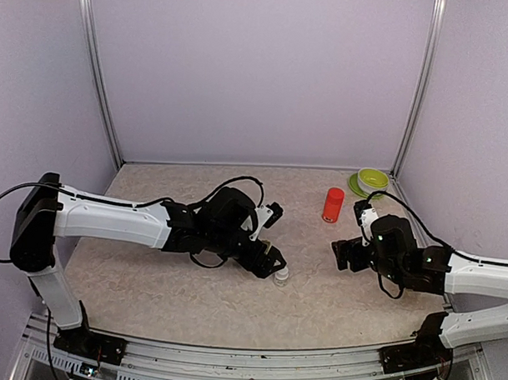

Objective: Sort the pills into containers
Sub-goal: Place the pill bottle at the center of the board, then pick up the pill bottle from the center of the board.

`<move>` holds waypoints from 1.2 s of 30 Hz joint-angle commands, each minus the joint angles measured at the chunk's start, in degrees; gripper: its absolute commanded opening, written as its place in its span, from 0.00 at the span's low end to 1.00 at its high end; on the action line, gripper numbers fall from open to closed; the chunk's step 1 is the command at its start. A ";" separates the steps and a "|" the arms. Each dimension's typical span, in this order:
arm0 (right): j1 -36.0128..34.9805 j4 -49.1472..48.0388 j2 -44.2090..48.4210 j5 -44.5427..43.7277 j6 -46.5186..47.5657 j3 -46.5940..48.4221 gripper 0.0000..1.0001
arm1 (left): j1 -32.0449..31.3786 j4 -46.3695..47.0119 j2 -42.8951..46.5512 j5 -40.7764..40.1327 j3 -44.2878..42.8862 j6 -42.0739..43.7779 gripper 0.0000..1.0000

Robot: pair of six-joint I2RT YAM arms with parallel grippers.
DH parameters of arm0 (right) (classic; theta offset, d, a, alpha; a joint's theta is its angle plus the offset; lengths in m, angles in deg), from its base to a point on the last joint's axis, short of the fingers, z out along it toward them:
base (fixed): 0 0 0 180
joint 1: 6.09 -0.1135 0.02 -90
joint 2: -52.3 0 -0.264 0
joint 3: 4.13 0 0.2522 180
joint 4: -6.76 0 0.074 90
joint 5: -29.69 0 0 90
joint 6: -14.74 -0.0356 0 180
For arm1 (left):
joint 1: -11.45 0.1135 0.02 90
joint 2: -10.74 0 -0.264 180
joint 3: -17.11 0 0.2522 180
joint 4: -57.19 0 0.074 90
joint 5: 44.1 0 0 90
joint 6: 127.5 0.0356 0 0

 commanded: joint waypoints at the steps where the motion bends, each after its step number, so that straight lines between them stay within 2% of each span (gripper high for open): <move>1: 0.29 1.29 0.24 -1.08 -1.65 -1.13 0.98 | -1.22 -5.27 -2.85 -4.25 -4.16 2.26 0.95; 18: 0.37 -0.13 0.39 0.49 -2.10 -3.65 0.97 | -4.99 -9.70 -13.15 -9.16 -13.58 2.07 0.84; 31: 0.38 -0.78 1.06 1.90 -2.80 -4.96 0.96 | -5.05 -10.44 -17.86 -12.11 -17.30 2.99 0.70; 36: 0.44 -0.92 1.28 1.95 -2.80 -5.22 0.96 | -4.79 -10.54 -18.52 -11.75 -17.33 2.81 0.60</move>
